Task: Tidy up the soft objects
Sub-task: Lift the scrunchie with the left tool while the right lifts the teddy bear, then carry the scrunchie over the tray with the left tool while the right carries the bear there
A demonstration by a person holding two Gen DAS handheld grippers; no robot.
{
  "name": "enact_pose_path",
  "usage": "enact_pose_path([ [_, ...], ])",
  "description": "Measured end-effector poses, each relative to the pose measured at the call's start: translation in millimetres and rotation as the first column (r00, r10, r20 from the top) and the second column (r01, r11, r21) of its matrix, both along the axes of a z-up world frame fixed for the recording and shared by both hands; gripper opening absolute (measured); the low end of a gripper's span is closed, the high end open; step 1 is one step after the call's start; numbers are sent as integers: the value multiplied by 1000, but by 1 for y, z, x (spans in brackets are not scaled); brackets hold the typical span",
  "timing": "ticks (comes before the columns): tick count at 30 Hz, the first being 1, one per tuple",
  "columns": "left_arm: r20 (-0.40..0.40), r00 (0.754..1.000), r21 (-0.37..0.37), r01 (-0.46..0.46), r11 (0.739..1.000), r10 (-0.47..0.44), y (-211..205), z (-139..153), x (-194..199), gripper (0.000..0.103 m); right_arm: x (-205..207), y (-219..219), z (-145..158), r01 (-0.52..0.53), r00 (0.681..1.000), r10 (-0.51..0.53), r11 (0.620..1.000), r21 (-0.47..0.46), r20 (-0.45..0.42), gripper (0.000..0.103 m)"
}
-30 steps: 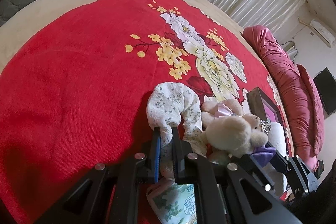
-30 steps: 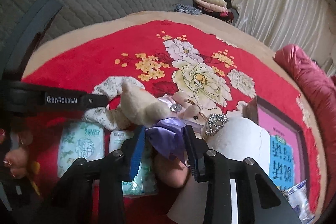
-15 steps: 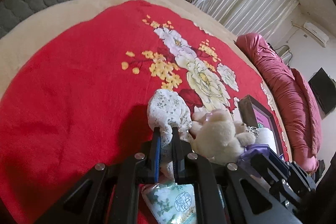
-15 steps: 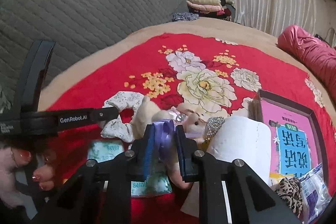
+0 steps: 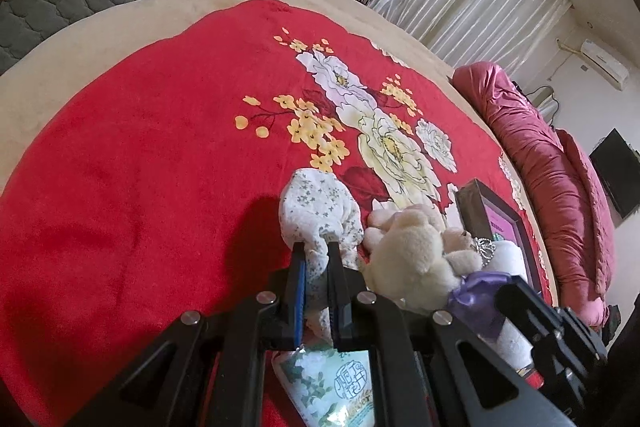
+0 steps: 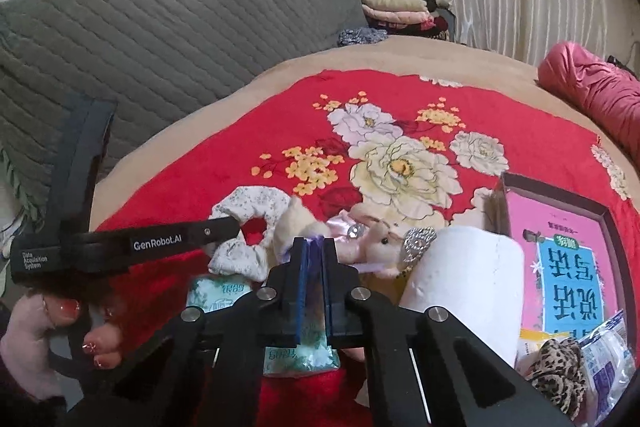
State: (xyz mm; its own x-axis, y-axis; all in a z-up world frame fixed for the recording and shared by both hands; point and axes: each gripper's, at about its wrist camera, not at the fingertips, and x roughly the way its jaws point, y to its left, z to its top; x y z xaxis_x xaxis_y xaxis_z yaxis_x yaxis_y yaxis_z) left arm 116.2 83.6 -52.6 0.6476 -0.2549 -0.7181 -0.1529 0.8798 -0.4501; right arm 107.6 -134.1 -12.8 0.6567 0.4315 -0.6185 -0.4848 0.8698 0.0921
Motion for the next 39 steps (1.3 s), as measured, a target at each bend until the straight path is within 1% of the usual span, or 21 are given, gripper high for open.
enact_pose_path([
  [4,9,1000,0,0,1000,0,-1,2,-2,9,-2,-7,8,11,1000,-11,1000,27,10,7],
  [6,21,1000,5,-1,1000,1,-2,6,-3,9,1,-10,9,24,1000,-24,999,22,10,7],
  [7,27,1000,3,3,1000,-3,-2,7,-4,9,3,-10,8,14,1000,-14,1000,21,-4,7],
  [8,28,1000,4,3,1000,-4,-3,7,-4,9,4,-10,5,9,1000,-9,1000,19,-20,7],
  [9,27,1000,4,2,1000,-3,-3,7,-4,9,4,-10,4,17,1000,-17,1000,9,-15,10],
  [10,25,1000,1,4,1000,-4,-3,7,-4,9,4,-9,3,12,1000,-12,1000,-2,-15,26],
  [11,22,1000,2,6,1000,-7,-4,6,-4,9,6,-6,0,7,1000,-7,1000,-19,-20,45],
  [12,20,1000,6,6,1000,-6,-4,6,-4,9,6,-5,-1,3,1000,-3,1000,-23,-22,53],
  [13,21,1000,6,8,1000,-8,-4,6,-4,9,7,-4,-1,-13,1000,12,1000,-15,-24,60],
  [14,22,1000,5,8,1000,-9,-4,6,-4,9,8,-3,-1,-18,1000,18,1000,-12,-21,63],
  [16,22,1000,4,8,1000,-9,-4,6,-4,9,11,2,-4,-31,999,30,999,-26,-27,68],
  [17,22,1000,4,8,1000,-8,-4,6,-4,9,14,5,-7,-35,999,33,998,-46,-34,69],
  [24,7,1000,-3,9,1000,-9,-2,1,-2,9,25,25,-29,-88,994,80,989,-122,-73,68],
  [25,5,1000,-5,9,1000,-9,-2,0,-2,9,25,29,-32,-89,994,80,987,-136,-71,58],
  [26,3,1000,-6,9,1000,-9,-2,-1,-2,9,26,31,-34,-81,995,71,985,-152,-68,39],
  [27,2,1000,-4,10,1000,-10,-2,-2,-2,9,27,32,-36,-73,996,62,984,-164,-69,35],
  [30,-3,1000,-8,10,1000,-10,-2,-4,-1,9,28,28,-35,-72,995,63,990,-118,-82,32],
  [34,-8,1000,0,14,1000,-14,-3,-6,0,9,27,17,-28,-49,996,44,997,-65,-76,32],
  [39,5,1000,9,14,1000,-14,-5,-3,-1,9,21,-13,0,15,1000,-14,999,35,-25,32],
])
